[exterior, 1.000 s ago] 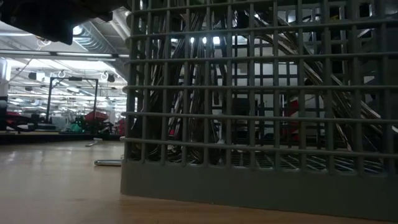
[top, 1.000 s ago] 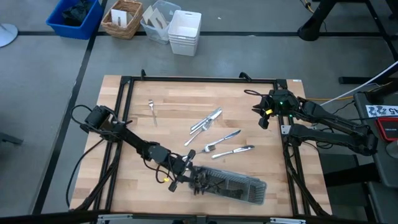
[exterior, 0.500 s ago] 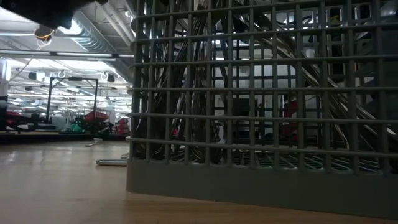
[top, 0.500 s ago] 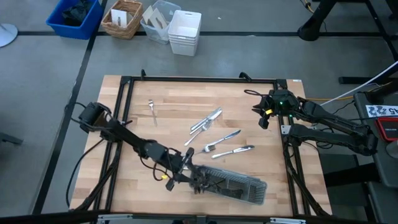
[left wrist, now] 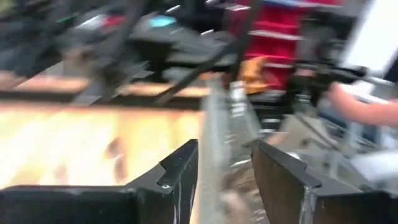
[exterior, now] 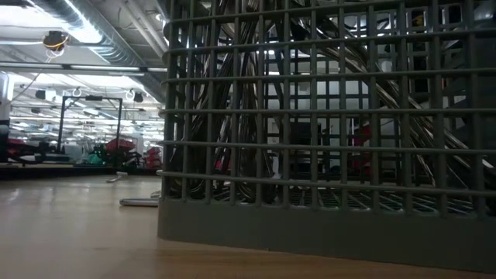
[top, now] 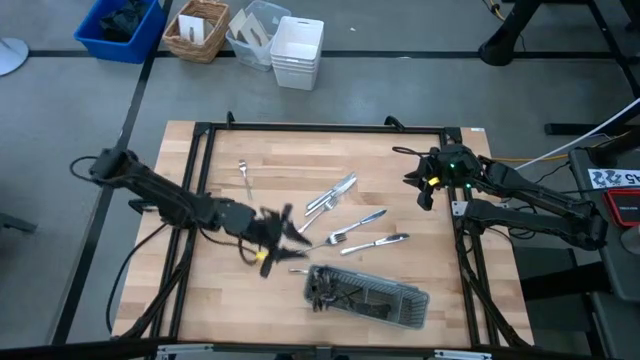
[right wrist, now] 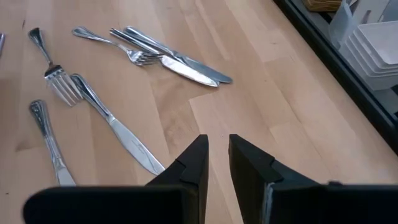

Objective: Sort silverware
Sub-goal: Put the knife into the gray silverware rack

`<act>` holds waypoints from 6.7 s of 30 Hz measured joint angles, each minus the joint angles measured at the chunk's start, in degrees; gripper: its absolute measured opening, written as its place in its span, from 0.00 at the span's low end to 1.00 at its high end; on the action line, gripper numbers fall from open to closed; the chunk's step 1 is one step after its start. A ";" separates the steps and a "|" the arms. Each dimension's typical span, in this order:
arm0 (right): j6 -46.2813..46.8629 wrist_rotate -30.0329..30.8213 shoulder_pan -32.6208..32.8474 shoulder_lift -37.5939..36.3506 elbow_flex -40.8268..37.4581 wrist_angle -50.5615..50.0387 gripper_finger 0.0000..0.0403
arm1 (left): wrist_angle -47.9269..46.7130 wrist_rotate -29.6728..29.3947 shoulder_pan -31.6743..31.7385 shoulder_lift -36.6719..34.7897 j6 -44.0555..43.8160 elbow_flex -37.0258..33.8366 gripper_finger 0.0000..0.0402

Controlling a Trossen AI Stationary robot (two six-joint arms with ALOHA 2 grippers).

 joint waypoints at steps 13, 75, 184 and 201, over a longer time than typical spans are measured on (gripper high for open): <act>-0.01 -0.01 0.00 0.00 0.00 0.00 0.16 | -45.78 -23.44 15.89 -13.91 -43.64 0.00 0.36; -9.94 -0.59 18.19 35.06 2.00 24.01 0.19 | -41.91 3.98 35.81 -4.01 -9.55 -0.74 0.36; 9.65 4.90 37.83 49.88 5.31 16.96 0.10 | -42.06 3.96 35.78 -3.79 -8.50 -0.70 0.36; 9.66 3.73 37.88 49.79 5.35 17.27 0.13 | -42.06 3.96 35.78 -3.79 -8.39 -0.70 0.36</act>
